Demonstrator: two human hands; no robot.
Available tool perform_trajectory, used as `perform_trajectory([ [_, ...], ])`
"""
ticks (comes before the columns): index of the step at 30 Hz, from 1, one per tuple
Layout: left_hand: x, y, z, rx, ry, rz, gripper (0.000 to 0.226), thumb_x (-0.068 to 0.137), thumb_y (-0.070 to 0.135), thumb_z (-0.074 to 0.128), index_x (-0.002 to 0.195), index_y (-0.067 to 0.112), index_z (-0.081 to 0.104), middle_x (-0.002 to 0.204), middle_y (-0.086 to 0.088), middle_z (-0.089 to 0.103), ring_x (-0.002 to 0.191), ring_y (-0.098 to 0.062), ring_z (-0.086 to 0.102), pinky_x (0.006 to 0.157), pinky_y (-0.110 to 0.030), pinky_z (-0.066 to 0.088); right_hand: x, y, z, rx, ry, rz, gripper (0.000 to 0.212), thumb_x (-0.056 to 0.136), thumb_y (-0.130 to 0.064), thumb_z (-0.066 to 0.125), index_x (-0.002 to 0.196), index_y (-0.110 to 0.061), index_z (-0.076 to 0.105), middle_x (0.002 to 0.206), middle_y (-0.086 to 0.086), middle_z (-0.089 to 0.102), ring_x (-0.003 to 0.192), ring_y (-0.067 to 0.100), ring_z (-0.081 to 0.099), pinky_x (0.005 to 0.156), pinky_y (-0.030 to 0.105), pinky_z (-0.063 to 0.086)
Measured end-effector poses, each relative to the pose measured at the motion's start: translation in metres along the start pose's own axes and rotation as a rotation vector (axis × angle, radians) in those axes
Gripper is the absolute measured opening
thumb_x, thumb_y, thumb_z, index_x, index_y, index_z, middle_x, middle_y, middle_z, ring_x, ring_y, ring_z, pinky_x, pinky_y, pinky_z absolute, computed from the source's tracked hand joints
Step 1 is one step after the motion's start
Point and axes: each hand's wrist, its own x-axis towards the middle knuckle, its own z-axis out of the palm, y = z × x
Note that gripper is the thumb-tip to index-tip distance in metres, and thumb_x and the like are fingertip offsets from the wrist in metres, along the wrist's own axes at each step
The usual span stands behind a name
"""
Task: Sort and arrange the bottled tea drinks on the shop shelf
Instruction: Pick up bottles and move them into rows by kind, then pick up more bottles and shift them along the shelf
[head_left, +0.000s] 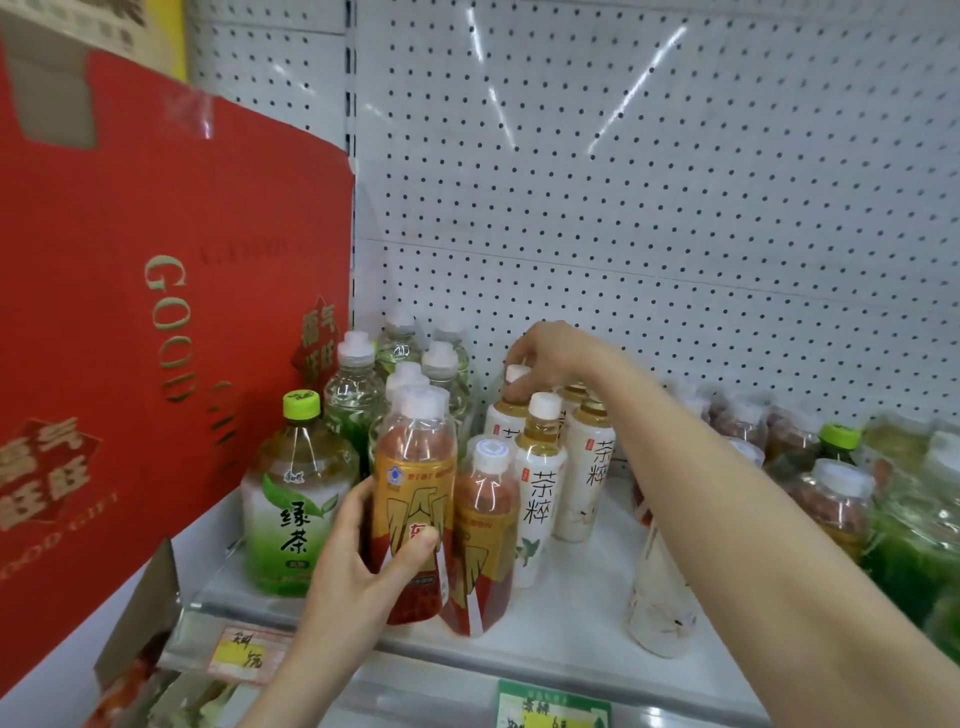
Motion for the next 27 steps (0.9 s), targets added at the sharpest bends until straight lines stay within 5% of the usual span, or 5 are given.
perform_trajectory([
  [9, -0.002, -0.007, -0.002, 0.038, -0.004, -0.01, 0.073, 0.057, 0.064, 0.074, 0.124, 0.047, 0.048, 0.114, 0.027, 0.066, 0.107, 0.005, 0.063, 0.095, -0.034, 0.049, 0.024, 0.016, 0.016, 0.056, 0.128, 0.146, 0.056, 0.084, -0.029, 0.075, 0.136, -0.017, 0.057, 0.128, 0.01, 0.063, 0.113, 0.026, 0.061, 0.093, 0.033, 0.051],
  [15, -0.003, -0.014, -0.003, 0.057, -0.001, -0.028, 0.075, 0.06, 0.06, 0.075, 0.128, 0.044, 0.048, 0.115, 0.022, 0.066, 0.107, 0.0, 0.064, 0.095, -0.04, 0.053, -0.052, 0.011, 0.021, 0.331, 0.414, 0.009, 0.025, 0.095, -0.042, 0.057, 0.116, -0.028, 0.064, 0.094, -0.009, 0.064, 0.089, 0.015, 0.062, 0.072, 0.028, 0.043],
  [19, -0.003, -0.012, 0.0, 0.079, 0.012, -0.013, 0.083, 0.059, 0.061, 0.073, 0.133, 0.035, 0.047, 0.117, 0.018, 0.064, 0.104, 0.006, 0.062, 0.094, -0.036, 0.053, -0.111, 0.008, 0.034, 0.289, 0.077, -0.006, 0.071, 0.08, -0.044, 0.077, 0.142, -0.036, 0.043, 0.113, -0.012, 0.057, 0.099, 0.01, 0.054, 0.08, 0.026, 0.04],
  [27, -0.005, -0.008, 0.002, 0.057, 0.012, -0.007, 0.079, 0.059, 0.06, 0.072, 0.131, 0.039, 0.046, 0.119, 0.017, 0.062, 0.105, 0.006, 0.061, 0.088, -0.027, 0.052, -0.064, 0.007, 0.051, 0.183, 0.223, 0.061, 0.081, 0.079, -0.03, 0.081, 0.146, -0.022, 0.036, 0.127, 0.009, 0.061, 0.11, 0.027, 0.059, 0.085, 0.033, 0.046],
])
